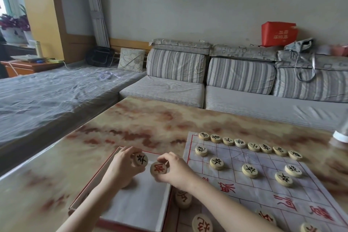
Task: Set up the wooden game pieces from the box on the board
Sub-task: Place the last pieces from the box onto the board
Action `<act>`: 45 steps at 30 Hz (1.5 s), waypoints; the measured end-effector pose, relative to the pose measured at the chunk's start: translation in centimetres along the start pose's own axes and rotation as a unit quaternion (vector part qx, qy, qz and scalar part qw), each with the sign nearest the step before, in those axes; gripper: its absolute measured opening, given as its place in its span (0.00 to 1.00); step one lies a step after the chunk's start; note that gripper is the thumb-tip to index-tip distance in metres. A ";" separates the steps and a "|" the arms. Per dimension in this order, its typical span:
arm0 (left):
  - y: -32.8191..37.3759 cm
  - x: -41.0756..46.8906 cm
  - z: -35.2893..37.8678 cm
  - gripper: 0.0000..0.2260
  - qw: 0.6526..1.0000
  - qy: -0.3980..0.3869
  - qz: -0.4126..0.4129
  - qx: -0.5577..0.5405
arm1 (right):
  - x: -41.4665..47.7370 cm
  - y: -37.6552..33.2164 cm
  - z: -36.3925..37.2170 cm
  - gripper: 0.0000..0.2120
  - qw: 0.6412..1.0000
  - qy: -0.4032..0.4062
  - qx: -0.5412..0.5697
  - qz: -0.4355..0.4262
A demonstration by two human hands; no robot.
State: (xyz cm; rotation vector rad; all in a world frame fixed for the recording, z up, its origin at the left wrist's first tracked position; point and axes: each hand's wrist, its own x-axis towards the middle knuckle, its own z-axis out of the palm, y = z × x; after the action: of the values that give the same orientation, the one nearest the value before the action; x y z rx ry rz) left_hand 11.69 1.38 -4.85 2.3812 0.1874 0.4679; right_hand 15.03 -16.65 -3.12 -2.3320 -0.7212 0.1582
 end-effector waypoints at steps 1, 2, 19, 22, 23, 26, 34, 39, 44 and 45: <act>0.5 0.1 0.1 0.22 1.000 0.004 0.011 -0.003 | -0.2 0.2 -0.5 0.26 1.000 0.006 0.008 0.001; 1.0 0.2 0.3 0.21 1.000 0.009 0.021 -0.009 | -0.4 0.4 -1.0 0.26 1.000 0.013 0.013 0.002; 9.8 10.0 9.8 0.22 0.995 -0.049 -0.008 -0.088 | -3.9 7.0 -7.7 0.27 0.996 0.087 0.028 0.021; 10.0 12.8 12.6 0.22 0.994 -0.065 -0.028 -0.084 | -3.8 8.3 -7.8 0.26 0.996 0.081 0.035 0.024; 10.0 13.5 13.4 0.22 0.994 -0.067 -0.033 -0.083 | -3.7 8.7 -7.8 0.26 0.996 0.083 0.035 0.021; 9.8 15.4 15.7 0.21 0.996 -0.064 -0.037 -0.054 | -3.7 9.8 -8.1 0.25 0.996 0.089 0.032 0.003; 9.6 17.3 19.0 0.20 0.998 -0.036 -0.042 0.010 | -3.9 11.1 -8.5 0.22 0.992 0.119 0.006 -0.047; 10.0 16.2 17.0 0.22 0.998 -0.037 -0.052 -0.022 | -4.3 11.4 -9.0 0.20 0.992 0.118 0.009 -0.042; 9.3 13.0 13.0 0.27 0.988 -0.129 -0.069 -0.053 | -4.8 11.7 -9.7 0.22 0.993 0.114 0.024 0.003; 9.1 12.1 12.4 0.26 0.984 -0.155 -0.063 -0.057 | -4.9 11.6 -9.7 0.22 0.993 0.114 0.024 0.009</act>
State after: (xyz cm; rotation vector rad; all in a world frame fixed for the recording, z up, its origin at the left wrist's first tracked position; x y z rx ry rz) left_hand 27.67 -9.92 -4.00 2.2782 0.1627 0.0454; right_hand 19.09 -32.00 -3.60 -2.2647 -0.5777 -0.0816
